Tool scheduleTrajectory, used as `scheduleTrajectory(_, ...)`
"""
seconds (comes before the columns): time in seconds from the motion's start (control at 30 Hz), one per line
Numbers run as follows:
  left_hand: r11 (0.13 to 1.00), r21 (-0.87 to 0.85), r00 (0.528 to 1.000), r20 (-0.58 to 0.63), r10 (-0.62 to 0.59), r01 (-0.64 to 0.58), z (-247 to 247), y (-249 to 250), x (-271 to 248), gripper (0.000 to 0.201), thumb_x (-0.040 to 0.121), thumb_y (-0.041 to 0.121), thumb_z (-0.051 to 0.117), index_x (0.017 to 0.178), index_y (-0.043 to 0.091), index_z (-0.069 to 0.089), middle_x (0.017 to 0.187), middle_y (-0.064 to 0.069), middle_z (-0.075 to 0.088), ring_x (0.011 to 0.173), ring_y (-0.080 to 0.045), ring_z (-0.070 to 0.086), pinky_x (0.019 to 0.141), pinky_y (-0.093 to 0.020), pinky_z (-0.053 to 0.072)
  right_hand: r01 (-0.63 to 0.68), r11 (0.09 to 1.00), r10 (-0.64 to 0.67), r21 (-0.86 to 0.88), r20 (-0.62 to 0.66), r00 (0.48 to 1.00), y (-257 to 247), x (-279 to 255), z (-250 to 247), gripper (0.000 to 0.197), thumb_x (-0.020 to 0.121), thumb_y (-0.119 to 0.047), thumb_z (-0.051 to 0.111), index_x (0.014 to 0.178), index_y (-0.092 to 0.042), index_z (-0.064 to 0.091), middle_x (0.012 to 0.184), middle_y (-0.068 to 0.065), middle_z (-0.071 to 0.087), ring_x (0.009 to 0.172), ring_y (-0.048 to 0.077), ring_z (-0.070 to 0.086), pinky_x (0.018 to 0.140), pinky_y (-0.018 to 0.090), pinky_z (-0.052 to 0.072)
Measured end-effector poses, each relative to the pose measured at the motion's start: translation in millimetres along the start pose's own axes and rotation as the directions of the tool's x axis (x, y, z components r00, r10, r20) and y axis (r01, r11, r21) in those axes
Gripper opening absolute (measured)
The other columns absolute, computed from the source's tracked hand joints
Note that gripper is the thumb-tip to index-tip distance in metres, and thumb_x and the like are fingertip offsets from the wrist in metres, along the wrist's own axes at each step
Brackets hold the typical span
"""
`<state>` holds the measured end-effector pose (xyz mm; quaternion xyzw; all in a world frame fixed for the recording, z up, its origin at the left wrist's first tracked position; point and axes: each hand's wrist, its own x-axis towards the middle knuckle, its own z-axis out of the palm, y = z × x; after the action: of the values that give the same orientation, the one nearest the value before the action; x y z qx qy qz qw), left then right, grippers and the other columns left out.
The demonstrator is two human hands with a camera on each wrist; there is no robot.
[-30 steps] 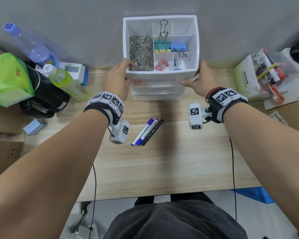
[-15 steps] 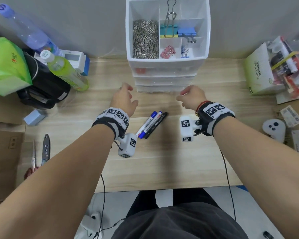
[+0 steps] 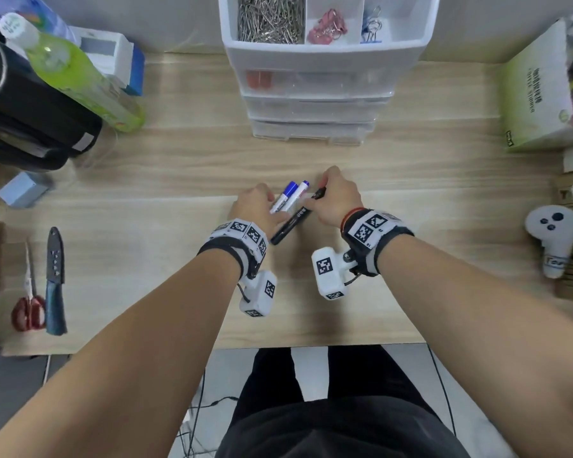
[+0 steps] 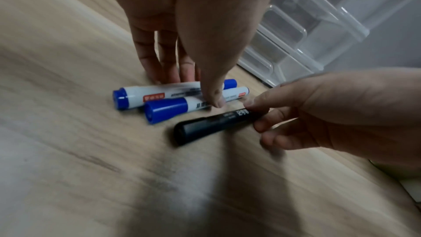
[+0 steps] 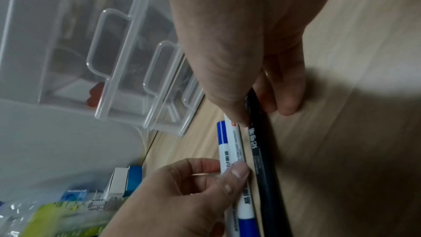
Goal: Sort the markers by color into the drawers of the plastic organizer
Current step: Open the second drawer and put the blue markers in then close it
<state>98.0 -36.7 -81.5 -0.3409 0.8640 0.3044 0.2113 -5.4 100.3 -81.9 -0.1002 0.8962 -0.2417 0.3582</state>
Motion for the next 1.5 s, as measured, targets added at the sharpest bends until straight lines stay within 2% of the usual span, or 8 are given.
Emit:
scheduleTrajectory(0.23, 0.99, 0.133, 0.994, 0.103, 0.035, -0.049, -6.7, 10.6, 3.6, 0.024, 0.088, 0.027, 0.065, 0.103, 0.009, 0.061, 0.096, -0.012, 0.067, 0.094, -0.035, 0.063, 0.07, -0.032, 0.044, -0.019, 0.996, 0.02, 0.083, -0.004, 1.0, 7.7, 0.8, -9.7, 0.047, 0.07, -0.03, 0.082, 0.102, -0.019, 0.049, 0.091, 0.004, 0.063, 0.084, 0.033, 0.066, 0.075, 0.044, 0.057)
scheduleTrajectory(0.57, 0.887, -0.43, 0.957, 0.145, 0.251, -0.168, -45.9, 37.3, -9.7, 0.018, 0.09, 0.033, 0.062, 0.082, 0.019, 0.071, 0.084, -0.018, 0.073, 0.075, -0.035, 0.066, 0.077, -0.041, 0.055, 0.17, 0.961, -0.188, 0.217, 0.063, 0.98, -40.0, -12.8, -45.5, 0.03, 0.095, -0.041, 0.058, 0.086, -0.015, 0.07, 0.07, -0.003, 0.062, 0.071, 0.017, 0.061, 0.059, 0.028, 0.044)
scheduleTrajectory(0.77, 0.528, -0.805, 0.96, 0.263, -0.095, 0.272, -61.9, 56.6, -15.9, 0.035, 0.104, 0.034, 0.041, 0.085, 0.01, 0.056, 0.071, -0.006, 0.055, 0.049, -0.015, 0.041, 0.042, -0.024, 0.033, 0.401, 0.847, -0.421, 0.348, -0.02, 0.907, -49.6, -28.6, -67.9, 0.025, 0.089, -0.005, 0.061, 0.09, -0.03, 0.065, 0.075, -0.003, 0.065, 0.056, 0.004, 0.059, 0.058, 0.027, 0.05)
scheduleTrajectory(0.87, 0.376, -0.862, 0.931, 0.366, -0.006, 0.341, -70.5, 61.8, -14.1, 0.046, 0.098, 0.057, 0.042, 0.087, 0.015, 0.057, 0.066, -0.001, 0.057, 0.043, -0.012, 0.048, 0.04, -0.021, 0.029, 0.486, 0.826, -0.536, 0.285, 0.132, 0.834, -52.8, -36.6, -63.9, 0.044, 0.078, 0.009, 0.056, 0.099, -0.027, 0.07, 0.089, 0.004, 0.07, 0.077, 0.024, 0.067, 0.073, 0.036, 0.059)
scheduleTrajectory(1.0, 0.296, -0.866, 0.91, 0.413, -0.03, 0.403, -72.9, 60.2, -12.2, 0.024, 0.097, 0.036, 0.058, 0.092, 0.013, 0.058, 0.072, -0.008, 0.064, 0.059, -0.021, 0.061, 0.053, -0.031, 0.049, 0.511, 0.846, -0.531, 0.153, 0.323, 0.783, -59.9, -44.5, -69.2, 0.054, 0.075, 0.017, 0.042, 0.104, -0.02, 0.07, 0.092, 0.002, 0.066, 0.061, 0.0, 0.059, 0.06, 0.011, 0.044)
scheduleTrajectory(1.17, 0.336, -0.889, 0.948, 0.268, -0.173, 0.312, -80.3, 48.7, -12.8, 0.019, 0.103, 0.021, 0.048, 0.089, 0.009, 0.053, 0.081, -0.011, 0.063, 0.069, -0.025, 0.064, 0.064, -0.039, 0.054, 0.2, 0.873, -0.322, 0.445, 0.218, 0.921, -68.6, -37.1, -78.5, 0.042, 0.083, 0.017, 0.043, 0.097, -0.015, 0.066, 0.093, 0.009, 0.069, 0.066, 0.012, 0.064, 0.063, 0.028, 0.051)
scheduleTrajectory(1.3, 0.402, -0.893, 0.959, 0.097, -0.268, 0.203, -98.8, 36.2, -4.2, 0.014, 0.102, 0.017, 0.047, 0.089, 0.011, 0.05, 0.075, -0.005, 0.058, 0.055, -0.017, 0.061, 0.058, -0.034, 0.053, -0.144, 0.655, -0.036, 0.742, 0.221, 0.975, -77.2, -16.7, -82.8, 0.029, 0.094, 0.006, 0.051, 0.121, -0.006, 0.053, 0.108, 0.015, 0.066, 0.069, 0.022, 0.063, 0.062, 0.033, 0.056)
scheduleTrajectory(1.5, 0.539, -0.841, 0.909, -0.183, -0.374, 0.053, -151.4, 47.4, 13.8, 0.053, 0.077, 0.07, 0.057, 0.079, 0.018, 0.052, 0.056, 0.003, 0.04, 0.03, -0.011, 0.035, 0.047, -0.022, 0.039, -0.352, 0.297, 0.063, 0.888, 0.35, 0.935, -87.6, 3.4, -74.6, 0.016, 0.09, 0.002, 0.059, 0.105, 0.0, 0.055, 0.089, 0.015, 0.065, 0.061, 0.019, 0.059, 0.061, 0.029, 0.051)
